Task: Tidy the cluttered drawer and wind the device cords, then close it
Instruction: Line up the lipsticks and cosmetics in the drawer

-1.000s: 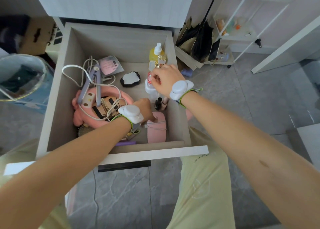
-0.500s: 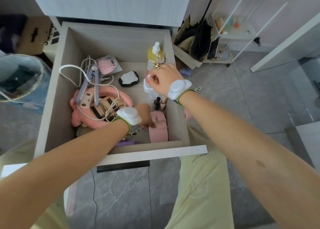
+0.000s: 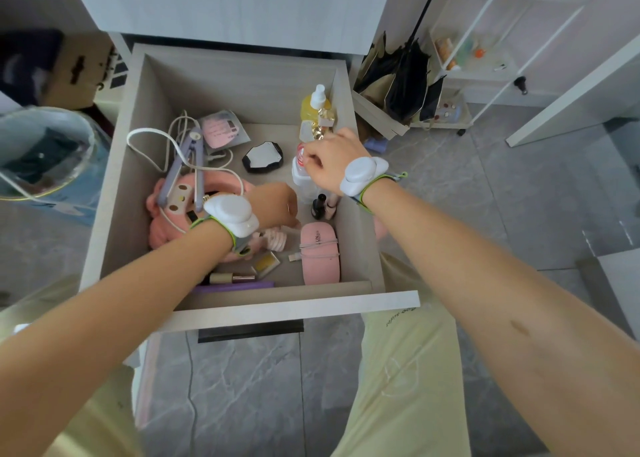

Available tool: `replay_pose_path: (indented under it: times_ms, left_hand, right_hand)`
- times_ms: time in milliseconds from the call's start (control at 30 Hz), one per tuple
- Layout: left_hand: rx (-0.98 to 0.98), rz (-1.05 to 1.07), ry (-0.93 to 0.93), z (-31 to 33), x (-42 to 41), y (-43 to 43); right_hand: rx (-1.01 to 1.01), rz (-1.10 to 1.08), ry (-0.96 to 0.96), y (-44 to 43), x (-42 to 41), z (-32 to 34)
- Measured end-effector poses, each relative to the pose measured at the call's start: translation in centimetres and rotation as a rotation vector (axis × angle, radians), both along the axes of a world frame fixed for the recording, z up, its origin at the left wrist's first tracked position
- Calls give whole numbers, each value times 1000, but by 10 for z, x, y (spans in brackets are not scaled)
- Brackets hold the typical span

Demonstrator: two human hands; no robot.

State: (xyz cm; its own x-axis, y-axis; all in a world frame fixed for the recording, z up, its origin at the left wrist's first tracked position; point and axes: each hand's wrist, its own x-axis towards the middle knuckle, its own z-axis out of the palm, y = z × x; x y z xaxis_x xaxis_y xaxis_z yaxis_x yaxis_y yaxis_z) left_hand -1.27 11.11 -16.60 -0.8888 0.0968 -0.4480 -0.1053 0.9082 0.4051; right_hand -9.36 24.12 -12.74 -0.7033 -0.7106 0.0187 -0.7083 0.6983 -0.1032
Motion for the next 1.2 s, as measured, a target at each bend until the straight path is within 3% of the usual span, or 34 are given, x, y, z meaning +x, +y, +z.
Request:
replay_pose_path:
  times_ms: [200, 367, 567, 700, 767, 1067, 1200]
  left_hand:
    - [-102, -261, -5, 0, 27, -33]
    - [-122, -320, 74, -12, 33, -37]
    - [-484, -313, 61, -20, 42, -6]
    - [-559, -348, 133, -21, 43, 1]
    - [-505, -307, 146, -20, 43, -1]
    - [107, 143, 253, -20, 39, -11]
    - [206, 269, 249, -27, 33, -9]
  right_hand:
    - [72, 5, -8, -3, 1, 0]
    - [87, -2, 5, -3, 4, 3]
    - [67, -30, -13, -4, 5, 2]
    - [44, -44, -40, -5, 4, 1]
    - [29, -55, -46, -5, 4, 0]
    - [-39, -68, -78, -3, 4, -1]
    - [-76, -72, -77, -2, 3, -1]
